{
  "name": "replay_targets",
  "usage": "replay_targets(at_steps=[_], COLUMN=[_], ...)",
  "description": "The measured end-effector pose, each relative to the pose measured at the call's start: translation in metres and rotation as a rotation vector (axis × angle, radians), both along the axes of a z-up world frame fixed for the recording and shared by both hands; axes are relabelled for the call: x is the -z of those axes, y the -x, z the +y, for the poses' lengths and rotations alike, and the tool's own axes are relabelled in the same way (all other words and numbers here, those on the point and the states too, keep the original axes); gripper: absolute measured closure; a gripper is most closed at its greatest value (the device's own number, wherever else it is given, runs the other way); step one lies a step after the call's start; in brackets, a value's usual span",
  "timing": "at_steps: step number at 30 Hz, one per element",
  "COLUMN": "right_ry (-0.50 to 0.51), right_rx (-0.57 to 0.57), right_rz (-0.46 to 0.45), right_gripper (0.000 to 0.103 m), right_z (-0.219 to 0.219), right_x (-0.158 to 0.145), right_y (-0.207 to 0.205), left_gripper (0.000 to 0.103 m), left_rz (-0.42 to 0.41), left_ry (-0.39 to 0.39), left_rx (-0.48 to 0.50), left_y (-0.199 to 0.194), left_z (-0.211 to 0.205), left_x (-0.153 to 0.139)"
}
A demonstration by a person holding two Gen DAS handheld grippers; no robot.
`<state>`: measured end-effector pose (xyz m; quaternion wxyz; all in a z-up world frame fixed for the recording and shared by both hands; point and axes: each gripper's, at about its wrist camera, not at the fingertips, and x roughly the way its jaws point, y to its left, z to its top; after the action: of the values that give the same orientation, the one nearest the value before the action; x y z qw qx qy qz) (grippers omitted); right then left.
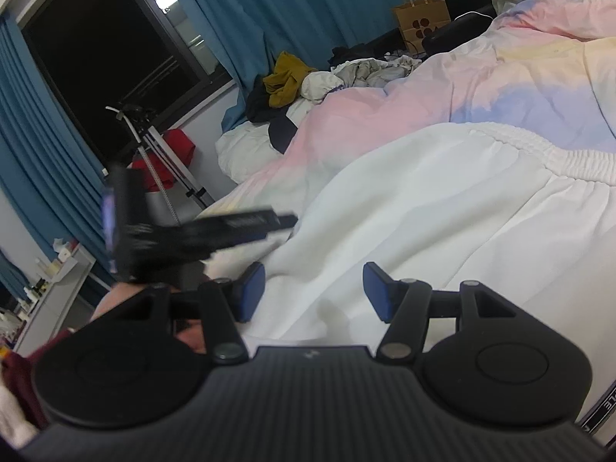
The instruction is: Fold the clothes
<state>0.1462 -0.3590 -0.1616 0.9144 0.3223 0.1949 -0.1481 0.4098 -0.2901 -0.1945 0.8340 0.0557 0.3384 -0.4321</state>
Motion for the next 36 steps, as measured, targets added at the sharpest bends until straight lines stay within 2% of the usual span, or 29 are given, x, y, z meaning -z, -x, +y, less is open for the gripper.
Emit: replay_targets(at_steps=[1, 3, 4, 6, 7, 8, 10, 11, 12, 14, 15, 17, 19, 21, 22, 24, 26, 28, 29, 32, 34, 36], right_ry=[-0.002, -0.006, -0.010, -0.013, -0.013, -0.010, -0.012, -0.015, -0.017, -0.030, -0.031, -0.032, -0.022, -0.004, 0.005, 0.051, 0.057, 0.085, 0.111, 0.172, 0.188, 0.257], right_rx=[0.001, 0.005, 0.009, 0.007, 0.004, 0.002, 0.004, 0.006, 0.008, 0.011, 0.012, 0.013, 0.011, 0.004, 0.001, 0.001, -0.006, -0.015, -0.019, -0.040, -0.066, -0.084], right_rz=[-0.002, -0.007, -0.010, -0.013, -0.014, -0.016, -0.019, -0.019, -0.019, -0.018, -0.018, -0.019, -0.018, -0.009, -0.004, 0.017, 0.007, 0.001, 0.000, -0.016, -0.048, -0.047], right_gripper=[0.043, 0.043, 0.043, 0.043, 0.043, 0.043, 0.043, 0.043, 0.043, 0.043, 0.043, 0.043, 0.043, 0.043, 0.043, 0.043, 0.042, 0.032, 0.032, 0.030, 0.031, 0.031], right_z=[0.000, -0.001, -0.001, -0.001, 0.000, 0.000, -0.001, -0.002, -0.003, -0.005, -0.005, -0.006, -0.005, -0.004, -0.004, -0.001, -0.001, 0.002, 0.005, 0.014, 0.018, 0.027], right_x=[0.000, -0.001, -0.001, -0.002, -0.002, -0.003, -0.002, -0.002, -0.002, 0.000, 0.000, 0.000, 0.000, 0.001, 0.002, 0.004, 0.005, 0.002, -0.001, -0.013, -0.022, -0.031], right_y=[0.000, 0.001, 0.001, 0.001, 0.001, 0.001, 0.002, 0.002, 0.002, 0.002, 0.002, 0.002, 0.001, -0.001, -0.001, -0.003, -0.002, -0.001, 0.000, 0.006, 0.015, 0.024], left_gripper=[0.036, 0.022, 0.022, 0.022, 0.022, 0.026, 0.048, 0.064, 0.074, 0.082, 0.083, 0.083, 0.081, 0.073, 0.072, 0.070, 0.065, 0.060, 0.059, 0.050, 0.050, 0.049], left_rz=[0.025, 0.075, 0.104, 0.116, 0.118, 0.116, 0.103, 0.090, 0.076, 0.034, 0.026, 0.020, 0.022, 0.000, -0.012, -0.048, -0.048, -0.011, 0.002, -0.059, -0.069, -0.067], left_ry=[0.046, 0.108, 0.129, 0.079, 0.022, -0.033, -0.135, -0.182, -0.194, -0.197, -0.189, -0.191, -0.238, -0.254, -0.260, -0.230, -0.206, -0.196, -0.173, -0.166, -0.159, -0.136], left_rx=[0.033, 0.106, 0.153, 0.197, 0.204, 0.203, 0.182, 0.158, 0.133, 0.087, 0.063, 0.027, 0.010, -0.021, -0.036, -0.048, -0.075, -0.148, -0.153, -0.208, -0.255, -0.301], left_y=[0.002, 0.002, 0.003, 0.009, 0.012, 0.014, 0.018, 0.019, 0.021, 0.024, 0.023, 0.023, 0.024, 0.028, 0.030, 0.038, 0.045, 0.051, 0.055, 0.082, 0.104, 0.126], left_z=[0.005, 0.009, 0.009, 0.000, -0.008, -0.017, -0.033, -0.041, -0.047, -0.056, -0.057, -0.059, -0.065, -0.068, -0.069, -0.065, -0.052, -0.029, -0.015, 0.032, 0.067, 0.103], left_x=[-0.008, -0.013, -0.014, -0.007, 0.001, 0.009, 0.026, 0.033, 0.035, 0.032, 0.029, 0.025, 0.035, 0.048, 0.054, 0.050, 0.040, 0.028, 0.021, -0.004, -0.019, -0.037])
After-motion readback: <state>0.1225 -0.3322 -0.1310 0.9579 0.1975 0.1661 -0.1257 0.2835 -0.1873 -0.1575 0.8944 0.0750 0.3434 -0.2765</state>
